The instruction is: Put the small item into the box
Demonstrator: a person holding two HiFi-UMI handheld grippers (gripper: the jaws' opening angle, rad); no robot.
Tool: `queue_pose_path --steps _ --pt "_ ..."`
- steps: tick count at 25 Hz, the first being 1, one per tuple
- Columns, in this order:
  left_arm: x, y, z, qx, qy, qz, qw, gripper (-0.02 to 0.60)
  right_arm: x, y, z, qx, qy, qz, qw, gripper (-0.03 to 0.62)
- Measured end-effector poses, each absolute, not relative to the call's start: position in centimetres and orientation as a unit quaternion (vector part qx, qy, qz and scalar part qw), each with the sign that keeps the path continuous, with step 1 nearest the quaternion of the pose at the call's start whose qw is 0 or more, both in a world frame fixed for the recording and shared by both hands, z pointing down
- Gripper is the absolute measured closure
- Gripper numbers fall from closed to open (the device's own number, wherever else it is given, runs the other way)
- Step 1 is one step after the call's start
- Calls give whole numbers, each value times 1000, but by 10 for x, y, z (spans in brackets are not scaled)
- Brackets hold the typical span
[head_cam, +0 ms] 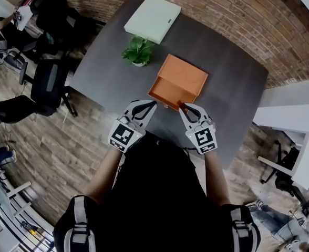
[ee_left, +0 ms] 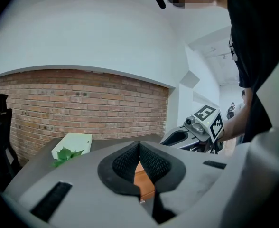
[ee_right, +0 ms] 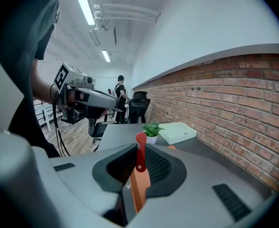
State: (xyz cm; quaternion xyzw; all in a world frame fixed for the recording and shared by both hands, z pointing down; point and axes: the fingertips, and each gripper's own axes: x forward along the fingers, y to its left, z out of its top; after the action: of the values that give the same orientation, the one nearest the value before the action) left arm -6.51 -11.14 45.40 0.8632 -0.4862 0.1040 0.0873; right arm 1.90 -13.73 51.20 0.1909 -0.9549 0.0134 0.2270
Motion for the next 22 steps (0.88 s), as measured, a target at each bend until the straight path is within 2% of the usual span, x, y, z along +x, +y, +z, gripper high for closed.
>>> queue_pose_path --steps 13,22 --pt "-77 -176 468 909 -394 100 91 558 2 -181 527 268 -929 33 252 528" --pt "-81 -201 491 918 -371 100 101 558 -3 -189 573 272 -918 57 284 528"
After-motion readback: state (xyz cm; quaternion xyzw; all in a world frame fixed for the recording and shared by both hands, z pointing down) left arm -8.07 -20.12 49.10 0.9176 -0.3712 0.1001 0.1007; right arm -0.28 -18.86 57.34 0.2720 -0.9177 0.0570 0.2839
